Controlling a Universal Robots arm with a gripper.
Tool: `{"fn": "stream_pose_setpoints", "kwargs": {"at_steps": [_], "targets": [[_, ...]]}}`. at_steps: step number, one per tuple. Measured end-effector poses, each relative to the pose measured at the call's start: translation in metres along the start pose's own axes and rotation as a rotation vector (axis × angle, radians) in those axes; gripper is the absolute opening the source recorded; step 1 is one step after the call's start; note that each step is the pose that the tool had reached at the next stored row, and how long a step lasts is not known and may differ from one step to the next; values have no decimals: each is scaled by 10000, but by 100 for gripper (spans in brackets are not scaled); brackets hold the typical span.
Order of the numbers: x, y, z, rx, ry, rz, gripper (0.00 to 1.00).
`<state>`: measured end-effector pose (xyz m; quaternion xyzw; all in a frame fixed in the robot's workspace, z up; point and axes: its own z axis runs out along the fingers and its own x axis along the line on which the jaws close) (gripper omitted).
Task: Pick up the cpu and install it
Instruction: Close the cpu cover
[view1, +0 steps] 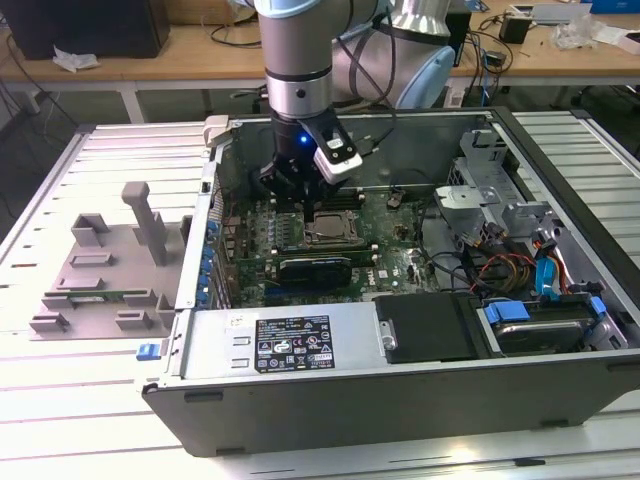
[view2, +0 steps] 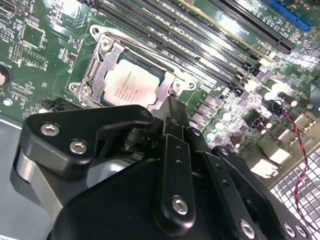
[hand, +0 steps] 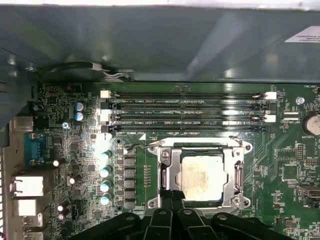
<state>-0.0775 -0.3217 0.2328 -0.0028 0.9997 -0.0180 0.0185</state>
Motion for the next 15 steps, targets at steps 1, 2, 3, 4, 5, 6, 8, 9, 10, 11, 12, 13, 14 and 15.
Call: {"fn": "stream_pose_setpoints", "kwargs": {"at_steps": [1, 2, 3, 4, 5, 6, 8, 9, 10, 11, 12, 13, 14, 15], "targets": [[-67, 0, 3, 0, 0, 3, 11], [-99, -1, 4, 0, 0, 1, 11], [-136, -1, 5, -1, 0, 2, 11], [-199, -1, 8, -1, -1, 2, 11], [-257, -1, 10, -1, -1, 3, 11], [-297, -1, 12, -1, -1, 2, 11], [-340, -2, 13, 0, 0, 1, 11], [-360, -2, 14, -1, -1, 2, 11], [-361, -2, 0, 0, -1, 2, 11], [-361, -3, -28, -1, -1, 3, 11], [-363, -4, -62, 0, 0, 3, 11], [-363, -5, -77, -1, -1, 2, 11], [-364, -5, -90, -1, -1, 3, 11], [-365, -6, -112, -1, 0, 2, 11]]}}
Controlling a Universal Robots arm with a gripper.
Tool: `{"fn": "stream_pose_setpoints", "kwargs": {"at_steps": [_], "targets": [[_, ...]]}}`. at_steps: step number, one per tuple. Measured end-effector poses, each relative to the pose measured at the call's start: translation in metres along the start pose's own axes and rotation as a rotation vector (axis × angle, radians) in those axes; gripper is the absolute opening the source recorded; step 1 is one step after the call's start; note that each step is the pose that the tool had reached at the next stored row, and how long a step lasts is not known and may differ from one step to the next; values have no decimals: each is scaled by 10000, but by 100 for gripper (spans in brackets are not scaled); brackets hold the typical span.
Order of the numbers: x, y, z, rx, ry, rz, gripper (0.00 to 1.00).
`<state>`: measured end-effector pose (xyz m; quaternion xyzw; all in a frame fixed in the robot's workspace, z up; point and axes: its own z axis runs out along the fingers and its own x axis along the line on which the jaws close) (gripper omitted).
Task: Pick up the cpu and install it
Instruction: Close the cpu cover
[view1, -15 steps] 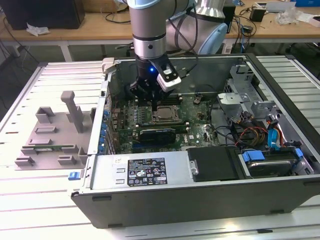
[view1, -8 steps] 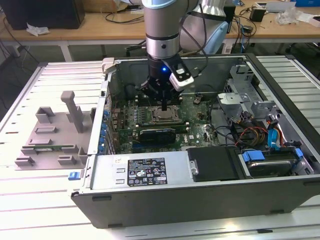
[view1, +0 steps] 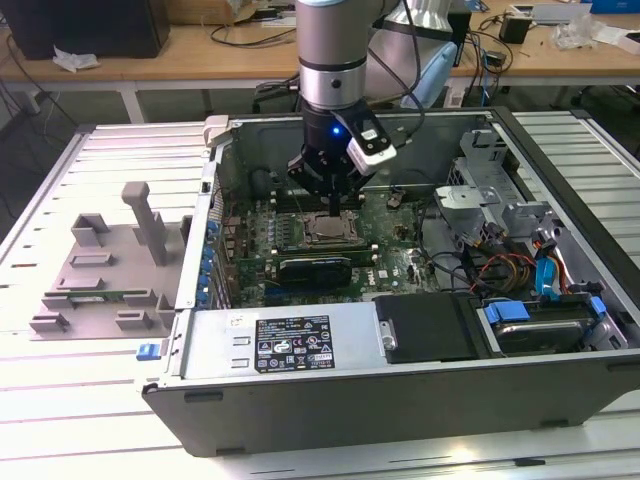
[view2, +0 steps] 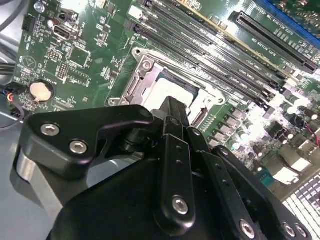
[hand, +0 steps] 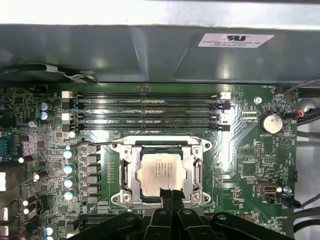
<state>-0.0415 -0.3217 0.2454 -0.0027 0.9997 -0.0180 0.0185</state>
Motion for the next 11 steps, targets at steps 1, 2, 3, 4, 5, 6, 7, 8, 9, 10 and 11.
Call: {"fn": "stream_pose_setpoints", "kwargs": {"at_steps": [1, 2, 3, 4, 5, 6, 7, 8, 9, 10, 11], "targets": [[-1, -1, -14, 1, 0, 0, 11], [-2, -1, -43, 0, 0, 0, 11], [-2, -2, -53, 0, -1, 0, 11], [-2, -2, -60, 0, 0, 0, 11], [-3, -2, -59, -3, -2, 0, 11], [-3, -2, -60, -3, -2, 0, 11], [-2, -2, -63, 0, 0, 0, 11], [-3, -2, -63, -1, -1, 0, 11], [-3, -2, -65, 0, -1, 0, 11], [-3, -2, -67, 0, 0, 0, 11], [-3, -2, -69, -1, -1, 0, 11]]}}
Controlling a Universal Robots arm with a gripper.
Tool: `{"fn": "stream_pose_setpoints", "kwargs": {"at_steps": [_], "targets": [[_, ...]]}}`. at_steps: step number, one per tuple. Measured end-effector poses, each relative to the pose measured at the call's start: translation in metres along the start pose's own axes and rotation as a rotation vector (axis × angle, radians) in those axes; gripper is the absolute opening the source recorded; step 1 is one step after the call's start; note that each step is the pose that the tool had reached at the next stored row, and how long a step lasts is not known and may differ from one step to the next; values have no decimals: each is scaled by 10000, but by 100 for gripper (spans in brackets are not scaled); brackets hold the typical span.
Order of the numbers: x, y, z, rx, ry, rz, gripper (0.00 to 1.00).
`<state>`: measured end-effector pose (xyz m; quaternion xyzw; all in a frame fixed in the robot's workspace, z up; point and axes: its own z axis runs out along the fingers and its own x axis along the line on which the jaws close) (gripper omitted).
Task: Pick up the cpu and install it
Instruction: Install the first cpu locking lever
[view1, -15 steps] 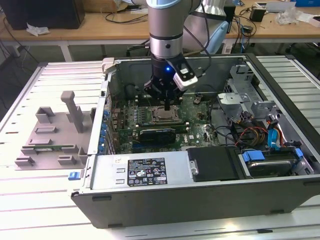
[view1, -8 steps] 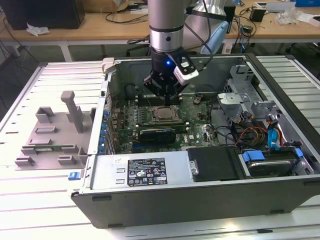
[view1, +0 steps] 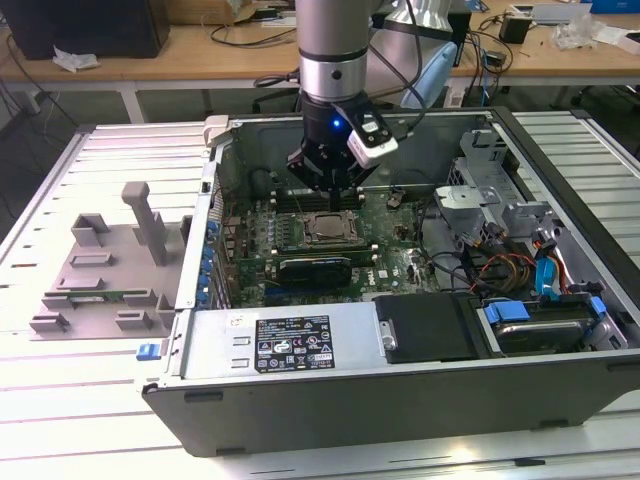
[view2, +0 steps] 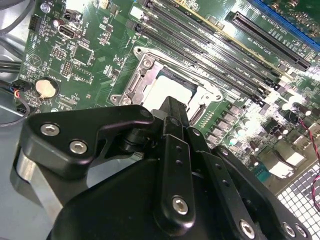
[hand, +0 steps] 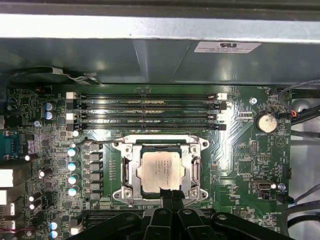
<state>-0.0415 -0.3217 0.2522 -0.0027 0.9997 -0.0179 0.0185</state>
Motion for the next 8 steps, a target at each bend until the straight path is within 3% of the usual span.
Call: {"fn": "stream_pose_setpoints", "kwargs": {"at_steps": [8], "targets": [[0, -1, -15, 0, 1, 0, 11]]}}
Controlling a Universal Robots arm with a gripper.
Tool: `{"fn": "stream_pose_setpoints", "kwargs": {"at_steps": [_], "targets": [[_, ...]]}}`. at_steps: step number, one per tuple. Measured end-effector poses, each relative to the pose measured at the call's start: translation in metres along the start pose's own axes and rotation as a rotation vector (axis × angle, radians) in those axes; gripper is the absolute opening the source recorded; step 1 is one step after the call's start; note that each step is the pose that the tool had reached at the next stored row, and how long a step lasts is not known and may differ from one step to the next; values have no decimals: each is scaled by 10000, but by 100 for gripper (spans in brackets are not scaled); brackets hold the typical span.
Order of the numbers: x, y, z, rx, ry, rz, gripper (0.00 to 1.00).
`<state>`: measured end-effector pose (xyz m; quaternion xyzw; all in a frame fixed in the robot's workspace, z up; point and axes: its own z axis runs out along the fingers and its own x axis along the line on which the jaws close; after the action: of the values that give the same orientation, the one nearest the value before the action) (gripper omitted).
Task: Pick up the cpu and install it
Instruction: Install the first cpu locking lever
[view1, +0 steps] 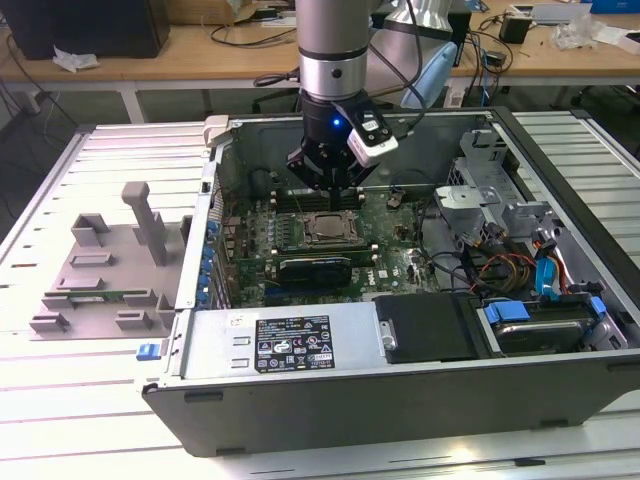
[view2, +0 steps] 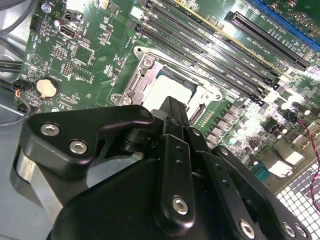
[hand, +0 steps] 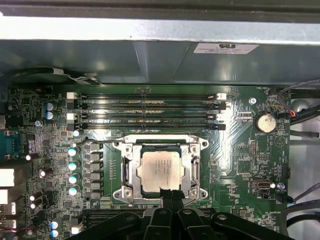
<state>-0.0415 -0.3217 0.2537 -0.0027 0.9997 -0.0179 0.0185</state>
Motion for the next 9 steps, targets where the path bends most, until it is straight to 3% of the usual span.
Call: {"fn": "stream_pose_setpoints", "kwargs": {"at_steps": [9], "targets": [[49, 0, -2, 1, 0, -1, 11]]}}
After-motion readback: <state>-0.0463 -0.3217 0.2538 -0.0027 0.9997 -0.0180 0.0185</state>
